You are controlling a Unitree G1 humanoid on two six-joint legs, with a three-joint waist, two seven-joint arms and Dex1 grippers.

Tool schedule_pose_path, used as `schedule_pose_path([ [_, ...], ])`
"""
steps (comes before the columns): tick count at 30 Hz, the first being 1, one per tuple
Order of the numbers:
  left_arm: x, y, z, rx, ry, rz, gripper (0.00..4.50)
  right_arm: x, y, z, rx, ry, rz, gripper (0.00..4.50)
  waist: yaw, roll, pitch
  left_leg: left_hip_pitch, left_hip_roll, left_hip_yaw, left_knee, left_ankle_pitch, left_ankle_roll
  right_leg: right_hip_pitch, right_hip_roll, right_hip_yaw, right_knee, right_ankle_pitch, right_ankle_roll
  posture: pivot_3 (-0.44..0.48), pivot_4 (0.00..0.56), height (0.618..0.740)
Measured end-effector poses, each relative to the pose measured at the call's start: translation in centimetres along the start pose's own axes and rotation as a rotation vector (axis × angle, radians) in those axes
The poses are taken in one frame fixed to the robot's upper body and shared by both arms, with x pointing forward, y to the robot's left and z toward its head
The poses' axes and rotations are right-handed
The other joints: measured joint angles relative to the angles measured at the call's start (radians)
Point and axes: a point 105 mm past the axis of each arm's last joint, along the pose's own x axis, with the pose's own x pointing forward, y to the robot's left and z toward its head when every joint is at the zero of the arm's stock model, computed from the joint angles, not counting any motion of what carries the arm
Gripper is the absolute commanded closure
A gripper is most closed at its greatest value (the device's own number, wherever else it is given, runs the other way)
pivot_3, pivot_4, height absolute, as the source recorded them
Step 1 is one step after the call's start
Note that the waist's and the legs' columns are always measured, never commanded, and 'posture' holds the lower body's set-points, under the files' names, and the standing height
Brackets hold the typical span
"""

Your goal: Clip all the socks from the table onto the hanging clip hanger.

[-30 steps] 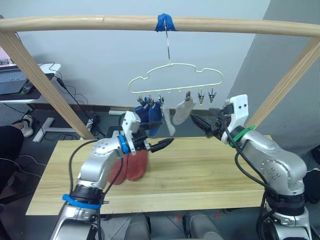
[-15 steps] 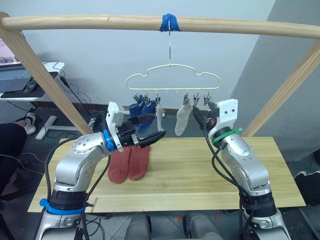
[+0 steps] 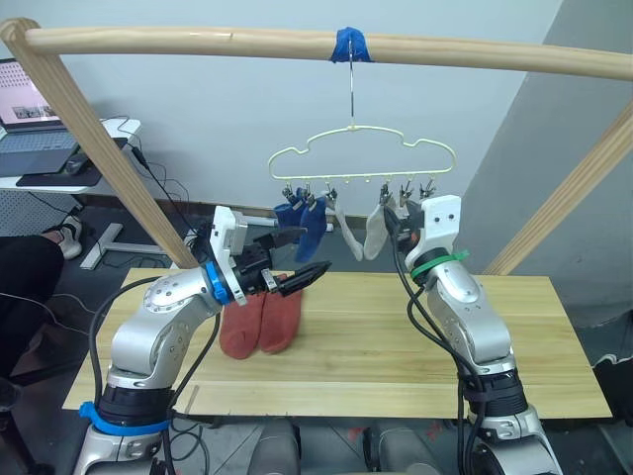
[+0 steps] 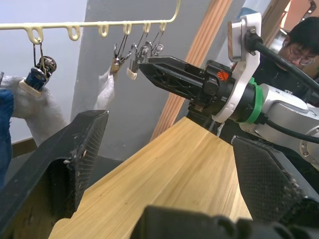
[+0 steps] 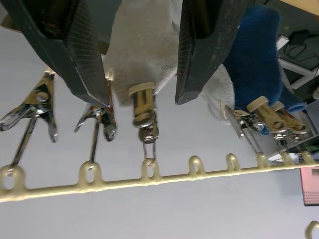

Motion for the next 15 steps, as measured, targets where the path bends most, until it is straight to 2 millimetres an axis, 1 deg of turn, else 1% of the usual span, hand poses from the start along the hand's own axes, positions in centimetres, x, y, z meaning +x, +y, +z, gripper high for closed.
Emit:
schedule_pose_path([
  [2, 0.0, 0.1, 0.0, 0.000, 0.000, 0.005, 0.00, 0.0, -0.5, -0.2, -0.008, 0.006, -0.026, 2.43, 0.002, 0.000, 0.000, 0.000, 0.000, 0.000, 0.000, 0.000, 0.000, 0.000, 0.000, 0.000, 0.000, 0.000, 0.000, 0.058, 0.135, 0.740],
  [7, 0.0, 0.1, 0.0, 0.003, -0.003, 0.008, 0.00, 0.7, -0.7, 0.1, -0.007, 0.001, -0.053, 2.43, 0.001, 0.000, 0.000, 0.000, 0.000, 0.000, 0.000, 0.000, 0.000, 0.000, 0.000, 0.000, 0.000, 0.000, 0.000, 0.060, 0.133, 0.740],
  [13, 0.0, -0.1, 0.3, 0.004, -0.019, -0.004, 0.00, 1.1, -1.0, -0.4, 0.010, 0.013, -0.075, 2.43, 0.001, 0.000, 0.000, 0.000, 0.000, 0.000, 0.000, 0.000, 0.000, 0.000, 0.000, 0.000, 0.000, 0.000, 0.000, 0.064, 0.134, 0.740],
  [15, 0.1, -0.3, 0.5, 0.004, -0.027, -0.021, 0.00, 1.4, -1.0, 0.0, 0.015, 0.001, -0.077, 2.43, 0.001, 0.000, 0.000, 0.000, 0.000, 0.000, 0.000, 0.000, 0.000, 0.000, 0.000, 0.000, 0.000, 0.000, 0.000, 0.066, 0.134, 0.740],
])
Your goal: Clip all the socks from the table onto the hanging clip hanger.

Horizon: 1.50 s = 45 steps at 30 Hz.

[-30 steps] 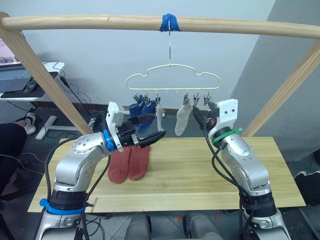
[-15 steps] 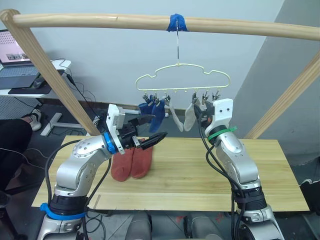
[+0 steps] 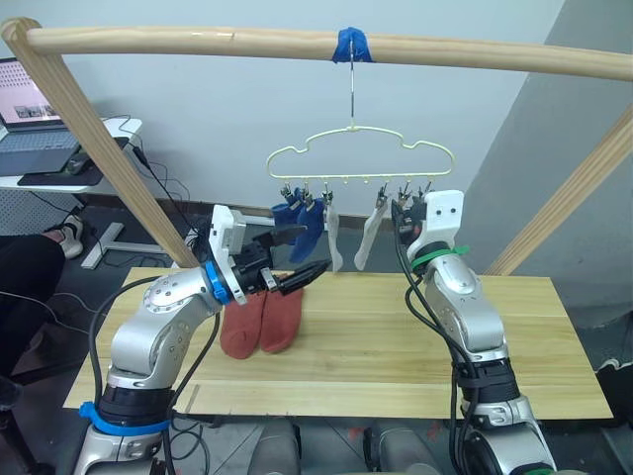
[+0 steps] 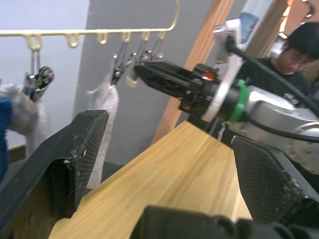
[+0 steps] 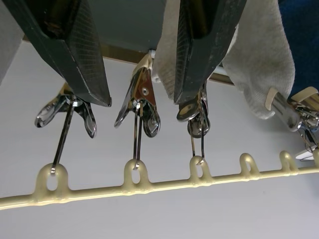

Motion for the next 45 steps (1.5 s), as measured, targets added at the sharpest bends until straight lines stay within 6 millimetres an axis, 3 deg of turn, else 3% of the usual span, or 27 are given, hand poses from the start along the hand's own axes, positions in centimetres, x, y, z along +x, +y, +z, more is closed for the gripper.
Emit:
schedule_pose_path([
  [24, 0.1, -0.2, 0.3, 0.005, -0.013, -0.010, 0.00, 1.7, 0.3, 0.1, 0.027, -0.003, -0.018, 2.43, 0.001, 0.000, 0.000, 0.000, 0.000, 0.000, 0.000, 0.000, 0.000, 0.000, 0.000, 0.000, 0.000, 0.000, 0.000, 0.074, 0.132, 0.740],
  [45, 0.1, -0.2, 0.4, 0.010, -0.012, -0.009, 0.00, 1.8, 0.3, -0.1, 0.043, -0.005, -0.024, 2.43, 0.001, 0.000, 0.000, 0.000, 0.000, 0.000, 0.000, 0.000, 0.000, 0.000, 0.000, 0.000, 0.000, 0.000, 0.000, 0.076, 0.132, 0.740],
])
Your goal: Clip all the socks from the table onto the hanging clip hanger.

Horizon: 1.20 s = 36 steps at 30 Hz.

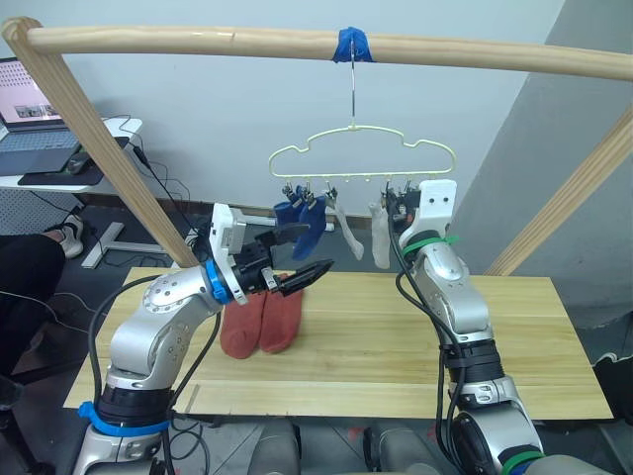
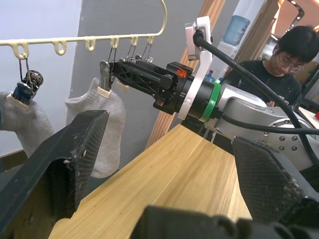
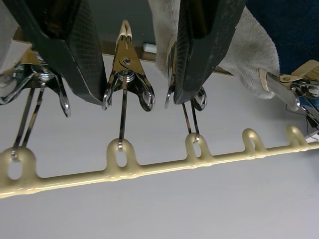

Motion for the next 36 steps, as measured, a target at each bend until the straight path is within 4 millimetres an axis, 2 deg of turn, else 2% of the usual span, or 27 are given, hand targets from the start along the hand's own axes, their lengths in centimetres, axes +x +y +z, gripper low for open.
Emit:
schedule_pose_path([
  [3, 0.0, -0.1, 0.1, 0.005, -0.001, -0.004, 0.00, -0.1, -0.2, 0.1, -0.010, -0.002, 0.001, 2.43, 0.000, 0.000, 0.000, 0.000, 0.000, 0.000, 0.000, 0.000, 0.000, 0.000, 0.000, 0.000, 0.000, 0.000, 0.000, 0.074, 0.133, 0.740],
  [9, 0.0, -0.3, 0.1, 0.009, -0.001, -0.009, 0.00, -1.8, -0.3, 0.5, -0.007, -0.018, 0.047, 2.43, 0.000, 0.000, 0.000, 0.000, 0.000, 0.000, 0.000, 0.000, 0.000, 0.000, 0.000, 0.000, 0.000, 0.000, 0.000, 0.064, 0.134, 0.740],
  [13, 0.0, -0.3, 0.1, 0.010, -0.001, -0.009, 0.00, -2.6, -0.3, -0.7, -0.003, 0.026, 0.054, 2.43, 0.000, 0.000, 0.000, 0.000, 0.000, 0.000, 0.000, 0.000, 0.000, 0.000, 0.000, 0.000, 0.000, 0.000, 0.000, 0.060, 0.134, 0.740],
  [26, 0.1, -0.3, 0.2, 0.021, 0.003, -0.011, 0.00, -0.7, -0.8, -0.9, 0.010, 0.050, -0.013, 2.43, 0.000, 0.000, 0.000, 0.000, 0.000, 0.000, 0.000, 0.000, 0.000, 0.000, 0.000, 0.000, 0.000, 0.000, 0.000, 0.066, 0.138, 0.740],
  [27, 0.1, -0.3, 0.2, 0.021, 0.003, -0.011, 0.00, -0.7, -0.8, -1.0, 0.010, 0.051, -0.017, 2.82, 0.000, 0.000, 0.000, 0.000, 0.000, 0.000, 0.000, 0.000, 0.000, 0.000, 0.000, 0.000, 0.000, 0.000, 0.000, 0.074, 0.142, 0.740],
  [29, 0.1, -0.3, 0.2, 0.021, 0.004, -0.010, 0.00, -0.5, -0.9, -1.3, 0.009, 0.059, -0.025, 3.29, 0.000, 0.000, 0.000, 0.000, 0.000, 0.000, 0.000, 0.000, 0.000, 0.000, 0.000, 0.000, 0.000, 0.000, 0.000, 0.074, 0.142, 0.740],
  [36, 0.1, -0.2, 0.1, 0.018, 0.007, -0.004, 0.00, 0.1, -0.7, -0.7, 0.004, 0.033, -0.018, 3.29, 0.000, 0.000, 0.000, 0.000, 0.000, 0.000, 0.000, 0.000, 0.000, 0.000, 0.000, 0.000, 0.000, 0.000, 0.000, 0.082, 0.148, 0.740],
])
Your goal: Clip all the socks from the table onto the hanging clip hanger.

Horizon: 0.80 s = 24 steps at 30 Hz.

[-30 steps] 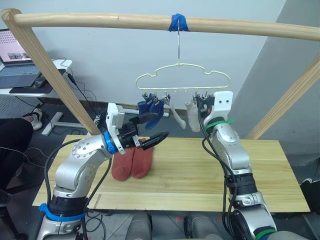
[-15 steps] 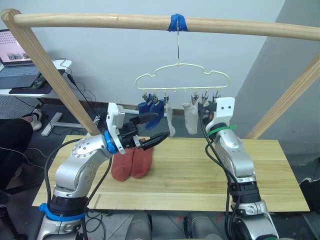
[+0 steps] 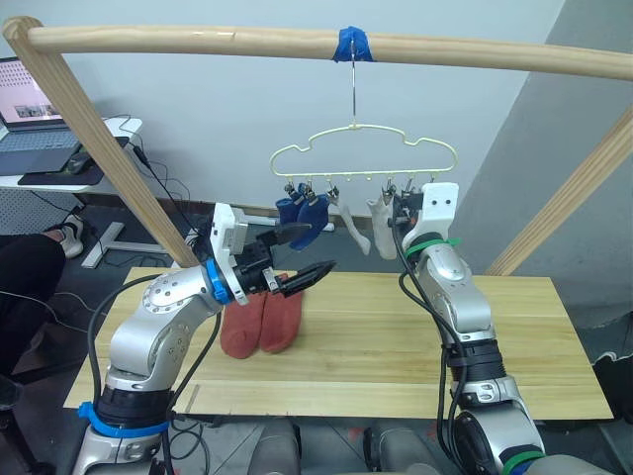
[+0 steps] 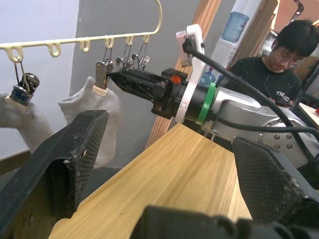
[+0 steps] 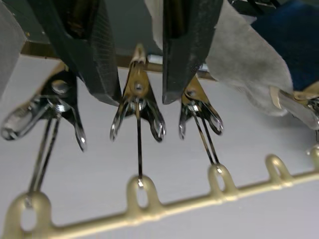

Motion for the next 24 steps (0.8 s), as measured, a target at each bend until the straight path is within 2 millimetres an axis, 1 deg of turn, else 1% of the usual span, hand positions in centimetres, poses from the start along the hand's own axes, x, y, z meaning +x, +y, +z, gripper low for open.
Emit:
schedule_pose_path([
  [3, -0.02, -0.01, -0.04, -0.001, 0.001, 0.001, 0.00, 0.18, 0.12, 0.04, 0.000, -0.001, 0.003, 3.29, 0.000, 0.000, 0.000, 0.000, 0.000, 0.000, 0.000, 0.000, 0.000, 0.000, 0.000, 0.000, 0.000, 0.000, 0.000, 0.081, 0.149, 0.740],
  [7, -0.06, -0.02, -0.12, -0.003, 0.003, 0.003, 0.00, 0.48, 0.69, 0.84, 0.004, -0.022, 0.017, 3.29, 0.000, 0.000, 0.000, 0.000, 0.000, 0.000, 0.000, 0.000, 0.000, 0.000, 0.000, 0.000, 0.000, 0.000, 0.000, 0.080, 0.149, 0.740],
  [19, -0.06, 0.00, -0.13, 0.000, 0.004, 0.004, 0.00, 0.49, 0.86, 0.84, -0.001, -0.022, 0.018, 3.29, 0.000, 0.000, 0.001, 0.000, 0.000, 0.000, 0.000, 0.000, 0.000, 0.000, 0.000, 0.000, 0.000, 0.000, 0.000, 0.077, 0.147, 0.740],
  [20, -0.06, 0.00, -0.13, 0.000, 0.004, 0.004, 0.00, 0.49, 0.84, 0.84, -0.002, -0.022, 0.018, 2.93, 0.000, 0.000, 0.001, 0.000, 0.000, 0.000, 0.000, 0.000, 0.000, 0.000, 0.000, 0.000, 0.000, 0.000, 0.000, 0.077, 0.147, 0.740],
  [21, -0.06, 0.00, -0.13, 0.000, 0.005, 0.004, 0.00, 0.49, 0.82, 0.85, -0.002, -0.022, 0.017, 2.73, 0.000, 0.000, 0.001, 0.000, 0.000, 0.000, 0.000, 0.000, 0.000, 0.000, 0.000, 0.000, 0.000, 0.000, 0.000, 0.077, 0.146, 0.740],
  [24, -0.06, 0.01, -0.14, 0.001, 0.006, 0.005, 0.00, 0.49, 0.77, 0.86, -0.002, -0.023, 0.014, 1.73, 0.000, 0.000, 0.001, 0.000, 0.000, 0.000, 0.000, 0.000, 0.000, 0.000, 0.000, 0.000, 0.000, 0.000, 0.000, 0.077, 0.146, 0.740],
])
